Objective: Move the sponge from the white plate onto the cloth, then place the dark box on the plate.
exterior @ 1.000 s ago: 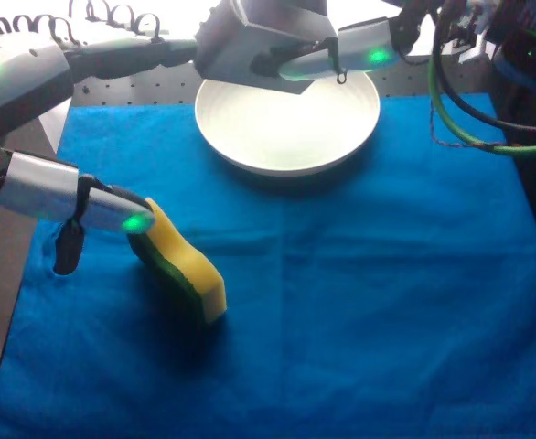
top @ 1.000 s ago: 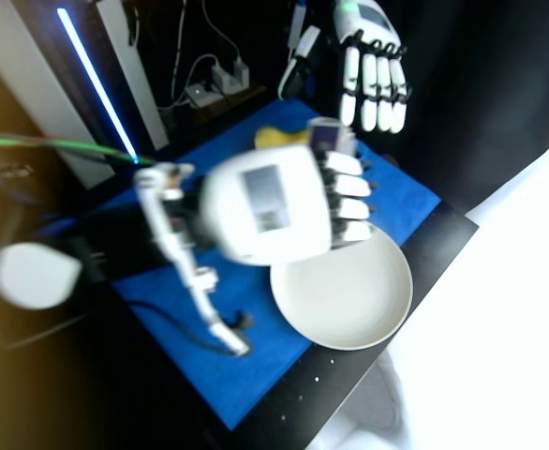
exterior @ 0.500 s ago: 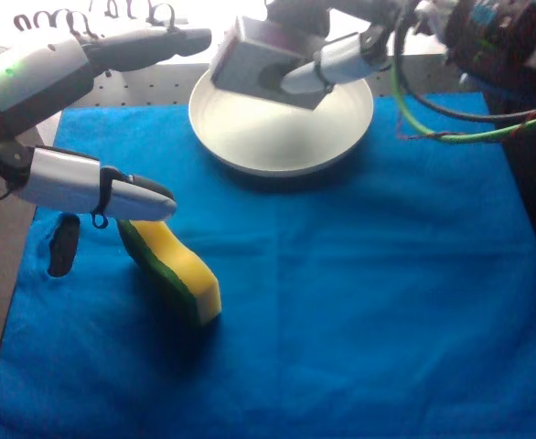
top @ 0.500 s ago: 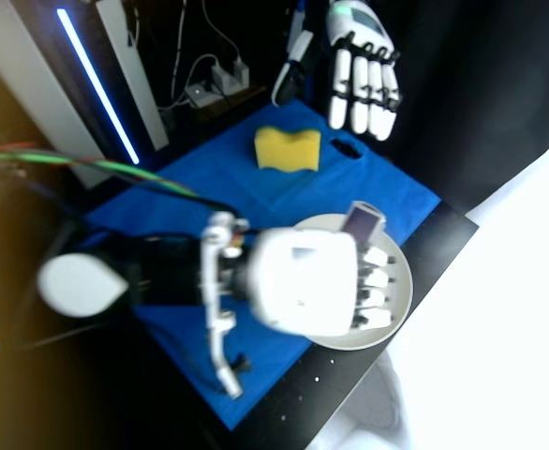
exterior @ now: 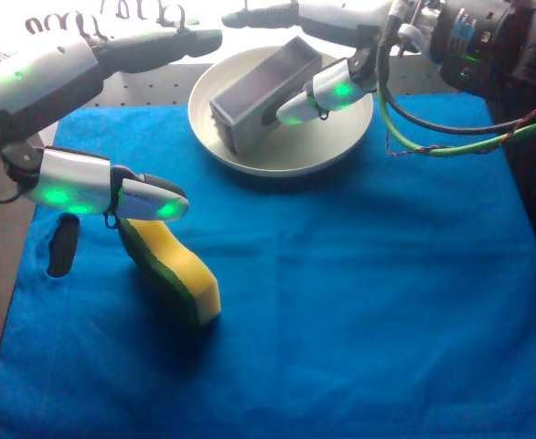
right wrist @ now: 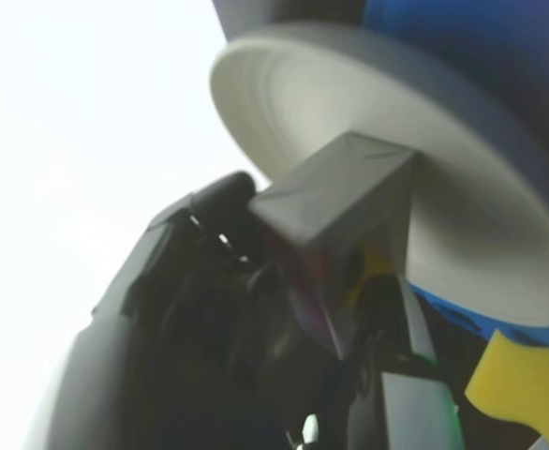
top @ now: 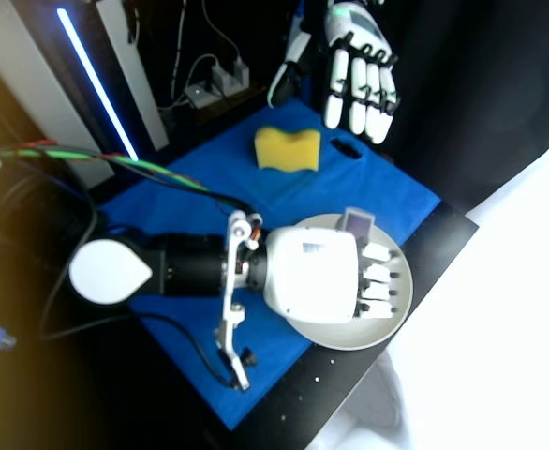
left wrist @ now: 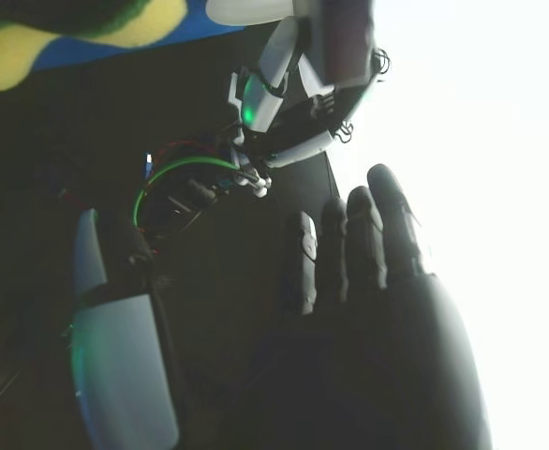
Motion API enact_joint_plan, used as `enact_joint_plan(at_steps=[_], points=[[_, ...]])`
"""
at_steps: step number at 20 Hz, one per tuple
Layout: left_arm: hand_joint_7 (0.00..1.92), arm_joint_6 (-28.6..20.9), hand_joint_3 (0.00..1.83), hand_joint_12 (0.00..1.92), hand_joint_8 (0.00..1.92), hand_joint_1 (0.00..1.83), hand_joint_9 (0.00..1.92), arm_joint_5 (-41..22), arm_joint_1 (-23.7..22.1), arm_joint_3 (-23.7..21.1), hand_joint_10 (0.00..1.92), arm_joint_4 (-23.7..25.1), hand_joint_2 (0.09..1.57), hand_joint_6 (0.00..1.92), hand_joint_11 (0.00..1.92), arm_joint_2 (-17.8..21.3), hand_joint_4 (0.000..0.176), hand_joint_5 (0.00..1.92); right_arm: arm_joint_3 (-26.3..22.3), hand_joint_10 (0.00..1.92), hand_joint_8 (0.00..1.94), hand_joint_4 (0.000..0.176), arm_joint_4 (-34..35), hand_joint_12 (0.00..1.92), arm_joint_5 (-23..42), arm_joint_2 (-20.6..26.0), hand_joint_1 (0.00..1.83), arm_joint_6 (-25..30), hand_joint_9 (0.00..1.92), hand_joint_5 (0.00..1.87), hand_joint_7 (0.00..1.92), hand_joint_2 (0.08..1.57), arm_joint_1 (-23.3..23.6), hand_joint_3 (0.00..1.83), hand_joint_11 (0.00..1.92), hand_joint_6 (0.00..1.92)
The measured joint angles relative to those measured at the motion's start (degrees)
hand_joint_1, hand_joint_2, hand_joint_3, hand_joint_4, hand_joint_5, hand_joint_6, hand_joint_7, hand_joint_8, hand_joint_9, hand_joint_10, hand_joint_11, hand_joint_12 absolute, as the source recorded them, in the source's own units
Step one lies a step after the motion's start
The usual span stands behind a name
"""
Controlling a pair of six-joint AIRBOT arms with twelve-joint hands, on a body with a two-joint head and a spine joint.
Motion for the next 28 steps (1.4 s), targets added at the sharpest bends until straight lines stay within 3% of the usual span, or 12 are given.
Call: enact_joint_plan(at_steps=[2, 6, 7, 8, 9, 10, 12, 13, 15, 17, 25, 28], points=[[0.16, 0.0, 0.0, 0.54, 0.0, 0.82, 0.12, -0.3, 0.2, 0.0, 0.0, -0.4, 0.86, 0.0, 0.0, 0.0, 0.042, 0.25, -0.8, 0.01, 0.0, 0.176, -0.3, 0.63, 2.3, 1.0, 0.87, 1.2, 0.07, 0.0, 0.0, 0.87, 0.0, 0.0, 0.0, 0.0], [0.16, -0.1, 0.0, 0.53, 0.0, 0.81, 0.11, -2.6, 2.6, -1.6, 0.0, -2.5, 0.85, 0.0, 0.0, 1.0, 0.074, 0.23, -4.3, 0.01, 0.0, 0.176, 5.6, 0.69, 11.3, 7.4, 0.85, 3.1, 0.06, 0.0, 0.0, 0.85, 0.0, 0.0, 0.0, 0.0], [0.16, -0.2, 0.0, 0.53, 0.0, 0.79, 0.1, -3.6, 3.7, -2.0, 0.0, -2.8, 0.84, 0.0, 0.0, 1.6, 0.063, 0.24, -5.7, 0.0, 0.0, 0.176, 7.4, 0.36, 13.9, 9.8, 0.77, 3.1, 0.01, 0.0, 0.0, 0.83, -0.2, 0.0, 0.0, 0.0], [0.14, -0.2, 0.0, 0.11, 0.0, 0.77, 0.04, -5.3, 5.2, -2.6, 0.0, -4.9, 0.82, 0.0, 0.0, 2.3, 0.044, 0.26, -8.0, 0.0, 0.0, 0.176, 10.3, 0.07, 17.1, 13.2, 0.86, 3.0, 0.0, 0.0, 0.0, 0.83, -0.9, 0.0, 0.0, 0.0], [0.08, -0.1, 0.0, 0.02, 0.0, 0.82, 0.01, -6.4, 6.0, -2.6, 0.0, -5.7, 0.8, 0.0, 0.0, 2.7, 0.015, 0.22, -9.2, 0.0, 0.0, 0.176, 12.1, 0.01, 18.8, 15.2, 0.88, 2.3, 0.0, 0.0, 0.0, 0.84, -1.7, 0.0, 0.0, 0.0], [0.03, -0.2, 0.0, 0.0, 0.0, 0.83, 0.0, -9.4, 7.6, -3.5, 0.0, -8.5, 0.8, 0.0, 0.0, 3.5, 0.025, 0.18, -13.1, 0.0, 0.0, 0.176, 15.0, 0.0, 21.2, 18.9, 0.88, 0.5, 0.0, 0.0, 0.0, 0.85, -3.0, 0.01, 0.0, 0.0], [0.0, -0.1, 0.0, 0.0, 0.0, 0.87, 0.0, -12.9, 10.3, -4.6, 0.0, -10.1, 0.78, 0.0, 0.0, 4.0, 0.087, 0.06, -18.7, 0.0, 0.0, 0.176, 18.1, 0.0, 23.8, 23.7, 0.85, -3.2, 0.0, 0.01, 0.0, 0.78, -5.0, 0.0, 0.0, 0.0], [0.0, -0.1, 0.0, 0.0, 0.0, 0.87, 0.0, -15.2, 12.4, -5.6, 0.0, -11.4, 0.76, 0.0, 0.0, 4.6, 0.094, 0.03, -22.8, 0.0, 0.0, 0.176, 21.2, 0.0, 26.4, 26.9, 0.85, -6.4, 0.0, 0.0, 0.0, 0.79, -6.8, 0.0, 0.0, 0.0], [0.0, 0.6, 0.0, 0.0, 0.0, 0.69, 0.0, -20.9, 18.1, -7.4, 0.0, -15.9, 0.76, 0.0, 0.0, 5.1, 0.152, 0.0, -29.9, 0.0, 0.0, 0.176, 28.6, 0.0, 33.8, 33.0, 0.94, -10.1, 0.0, 0.0, 0.0, 0.87, -13.2, 0.02, 0.0, 0.0], [0.0, 1.1, 0.0, 0.0, 0.0, 0.58, 0.0, -26.1, 22.5, -8.5, 0.0, -21.1, 0.8, 0.0, 0.01, 5.3, 0.169, 0.0, -33.1, 0.01, 0.01, 0.176, 36.1, 0.0, 40.5, 34.6, 0.93, -11.0, 0.02, 0.0, 0.03, 0.85, -20.5, 0.01, 0.0, 0.0], [0.0, 0.7, 0.03, 0.0, 0.0, 0.37, 0.0, -35.6, 28.3, -10.5, 0.0, -27.7, 0.89, 0.0, 0.0, 1.8, 0.176, 0.0, -43.9, 0.0, 0.0, 0.176, 59.9, 0.0, 59.6, 31.8, 0.81, -11.5, 0.0, 0.0, 0.04, 0.78, -46.3, 0.0, 0.0, 0.0], [0.0, 0.4, 0.03, 0.0, 0.0, 0.36, 0.0, -35.7, 28.4, -10.5, 0.0, -28.2, 0.9, 0.0, 0.0, 0.7, 0.176, 0.0, -46.3, 0.0, 0.0, 0.176, 63.5, 0.0, 60.8, 32.0, 0.81, -11.7, 0.0, 0.0, 0.04, 0.78, -49.2, 0.0, 0.0, 0.0]])
